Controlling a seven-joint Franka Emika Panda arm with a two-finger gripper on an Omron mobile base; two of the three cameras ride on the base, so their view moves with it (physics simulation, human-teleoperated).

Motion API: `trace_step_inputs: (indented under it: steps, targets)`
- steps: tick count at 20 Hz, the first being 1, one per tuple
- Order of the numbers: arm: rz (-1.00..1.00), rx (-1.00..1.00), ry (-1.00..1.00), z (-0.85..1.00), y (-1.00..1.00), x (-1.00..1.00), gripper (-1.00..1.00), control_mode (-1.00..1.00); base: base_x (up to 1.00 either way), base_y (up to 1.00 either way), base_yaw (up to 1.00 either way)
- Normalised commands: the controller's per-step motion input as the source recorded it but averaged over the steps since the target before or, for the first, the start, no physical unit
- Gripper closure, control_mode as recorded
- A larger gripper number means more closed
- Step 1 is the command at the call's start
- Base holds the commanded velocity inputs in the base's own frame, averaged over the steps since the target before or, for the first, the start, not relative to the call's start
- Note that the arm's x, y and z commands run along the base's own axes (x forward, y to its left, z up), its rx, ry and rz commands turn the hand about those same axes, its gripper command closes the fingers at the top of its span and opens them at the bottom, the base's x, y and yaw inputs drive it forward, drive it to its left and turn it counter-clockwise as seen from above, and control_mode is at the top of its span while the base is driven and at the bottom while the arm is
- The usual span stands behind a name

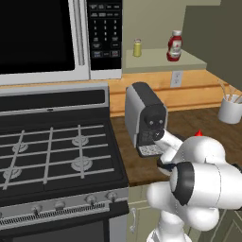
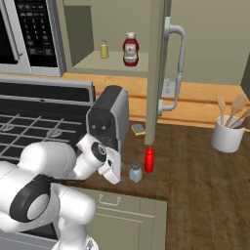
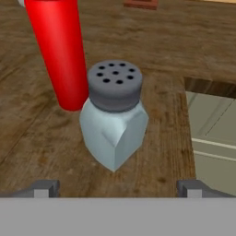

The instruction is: Put the shaker and condiment bottle from the counter next to their counterparts in the cabinet.

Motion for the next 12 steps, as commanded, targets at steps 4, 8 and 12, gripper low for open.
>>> trace_step_inputs:
  steps: [4, 8, 12]
  targets:
    - [0.0, 0.0, 0.0, -0.16, -0.03, 0.0, -1.0, -1.0, 0.0, 0.0, 0.0]
    - [0.0, 0.0, -0.01, 0.0, 0.0, 0.0, -1.0, -1.0, 0.0, 0.0, 0.0]
    - [0.0, 0.0, -0.07, 0.01, 0.0, 0.0, -1.0, -1.0, 0.0, 0.0, 0.0]
